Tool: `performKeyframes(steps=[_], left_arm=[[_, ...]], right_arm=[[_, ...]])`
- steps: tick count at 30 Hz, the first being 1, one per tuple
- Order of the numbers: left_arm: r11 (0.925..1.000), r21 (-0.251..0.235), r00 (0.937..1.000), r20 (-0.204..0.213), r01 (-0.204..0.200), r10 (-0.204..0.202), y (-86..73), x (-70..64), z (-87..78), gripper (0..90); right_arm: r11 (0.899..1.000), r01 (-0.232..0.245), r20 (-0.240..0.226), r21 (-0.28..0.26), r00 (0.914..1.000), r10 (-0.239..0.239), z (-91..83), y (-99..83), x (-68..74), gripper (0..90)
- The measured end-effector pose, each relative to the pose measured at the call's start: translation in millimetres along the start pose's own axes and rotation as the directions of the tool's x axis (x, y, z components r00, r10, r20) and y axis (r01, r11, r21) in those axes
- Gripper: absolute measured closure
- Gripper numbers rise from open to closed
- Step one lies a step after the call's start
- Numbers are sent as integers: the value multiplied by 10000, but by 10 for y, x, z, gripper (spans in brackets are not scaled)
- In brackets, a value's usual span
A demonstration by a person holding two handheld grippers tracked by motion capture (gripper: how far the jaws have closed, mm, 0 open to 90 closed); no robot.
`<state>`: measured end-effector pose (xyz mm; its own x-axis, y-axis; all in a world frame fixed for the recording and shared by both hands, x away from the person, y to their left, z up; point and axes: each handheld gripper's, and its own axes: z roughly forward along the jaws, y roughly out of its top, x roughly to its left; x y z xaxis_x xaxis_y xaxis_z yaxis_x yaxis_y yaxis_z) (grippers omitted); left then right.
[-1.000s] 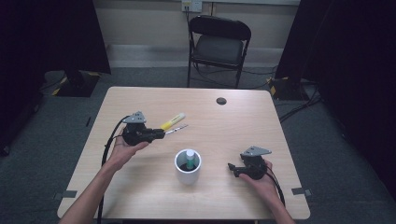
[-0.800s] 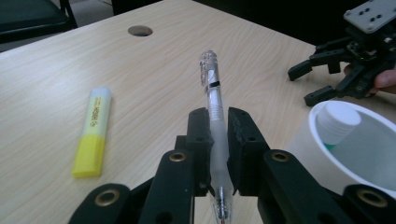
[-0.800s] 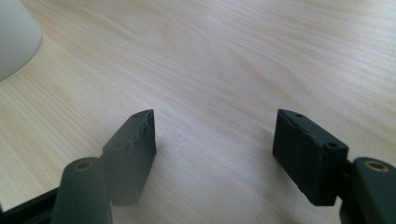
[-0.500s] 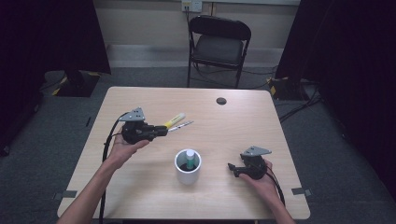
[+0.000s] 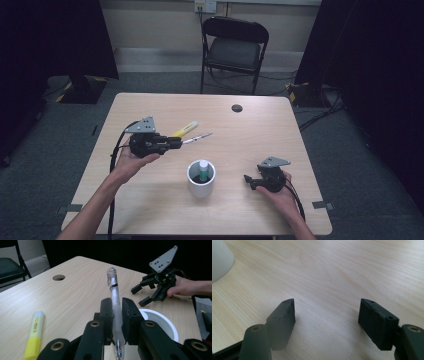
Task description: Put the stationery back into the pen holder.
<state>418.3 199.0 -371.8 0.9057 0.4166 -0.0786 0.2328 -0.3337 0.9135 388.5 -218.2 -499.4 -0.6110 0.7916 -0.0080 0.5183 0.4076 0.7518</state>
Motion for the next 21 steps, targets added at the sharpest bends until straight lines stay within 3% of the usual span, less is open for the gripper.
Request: performKeyframes(steps=[11,21], left_arm=[[9995,-205,9985,473,-259,269,42,-171,-91,800],[9995,-87,9963,802,-306,312,-36,-280,-148,800]], right_arm=[[9999,58,-33,107,10000,-57,4,2,12,230],[9996,41,-3,267,10000,-41,16,4,21,137]])
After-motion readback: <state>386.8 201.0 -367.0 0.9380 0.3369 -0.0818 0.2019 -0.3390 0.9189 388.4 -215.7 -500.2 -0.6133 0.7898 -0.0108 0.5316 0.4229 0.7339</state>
